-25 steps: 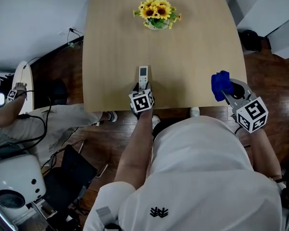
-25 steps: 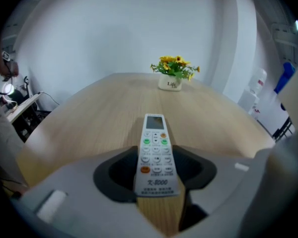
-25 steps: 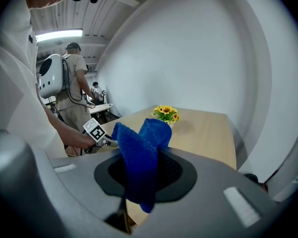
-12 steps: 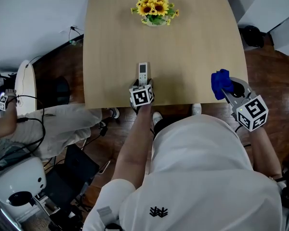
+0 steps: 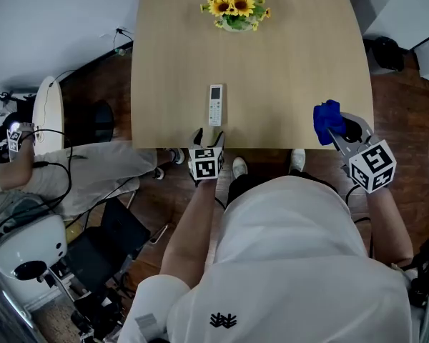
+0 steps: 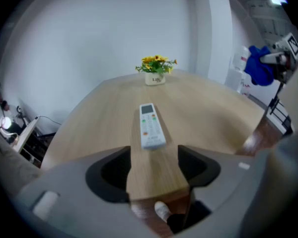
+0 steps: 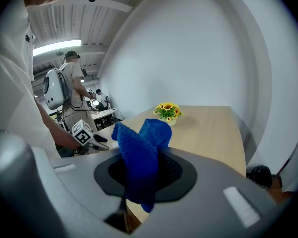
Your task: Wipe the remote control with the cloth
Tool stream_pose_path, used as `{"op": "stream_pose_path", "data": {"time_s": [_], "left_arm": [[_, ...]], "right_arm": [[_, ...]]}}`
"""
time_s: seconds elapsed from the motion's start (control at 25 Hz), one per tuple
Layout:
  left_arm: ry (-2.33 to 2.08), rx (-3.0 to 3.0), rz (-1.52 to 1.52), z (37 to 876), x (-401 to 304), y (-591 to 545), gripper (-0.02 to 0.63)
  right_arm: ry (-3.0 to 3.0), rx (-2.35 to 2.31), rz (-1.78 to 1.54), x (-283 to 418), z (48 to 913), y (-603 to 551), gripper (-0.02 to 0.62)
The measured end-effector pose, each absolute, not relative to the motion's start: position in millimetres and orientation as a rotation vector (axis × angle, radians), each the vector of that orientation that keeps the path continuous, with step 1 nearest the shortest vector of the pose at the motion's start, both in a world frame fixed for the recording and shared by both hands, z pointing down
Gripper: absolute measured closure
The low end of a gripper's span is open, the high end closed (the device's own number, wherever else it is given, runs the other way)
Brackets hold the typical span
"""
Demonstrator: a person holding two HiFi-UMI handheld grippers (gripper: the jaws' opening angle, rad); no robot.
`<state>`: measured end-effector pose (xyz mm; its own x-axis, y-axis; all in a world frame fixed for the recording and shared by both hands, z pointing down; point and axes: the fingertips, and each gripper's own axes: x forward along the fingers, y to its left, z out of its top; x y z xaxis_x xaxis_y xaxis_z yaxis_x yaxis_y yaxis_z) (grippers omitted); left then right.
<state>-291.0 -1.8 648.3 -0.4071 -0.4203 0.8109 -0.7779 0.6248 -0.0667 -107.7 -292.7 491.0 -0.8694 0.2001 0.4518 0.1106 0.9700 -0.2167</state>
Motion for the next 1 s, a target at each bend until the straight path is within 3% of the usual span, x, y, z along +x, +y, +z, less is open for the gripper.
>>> {"op": "stream_pose_path", "data": {"time_s": [0.28, 0.52, 0.8, 1.0], "left_arm": [[-1.855, 0.881, 0.702, 648, -190, 96, 0.301], [-1.846, 0.976, 0.689, 630, -149, 118, 0.301], [-1.944, 1.205, 0.589, 608, -126, 147, 0.302], [-1.943, 1.539, 0.317, 561, -76, 174, 0.302]], "right_arm": [[-2.596, -0.357, 0.135, -95, 527, -270, 0.517], [-2.579, -0.413, 0.108, -86, 534, -232, 0.517], [-2.620, -0.360, -0.017, -57, 515, -148, 0.517], [-2.635, -0.190, -0.034, -9, 497, -63, 0.517]]}}
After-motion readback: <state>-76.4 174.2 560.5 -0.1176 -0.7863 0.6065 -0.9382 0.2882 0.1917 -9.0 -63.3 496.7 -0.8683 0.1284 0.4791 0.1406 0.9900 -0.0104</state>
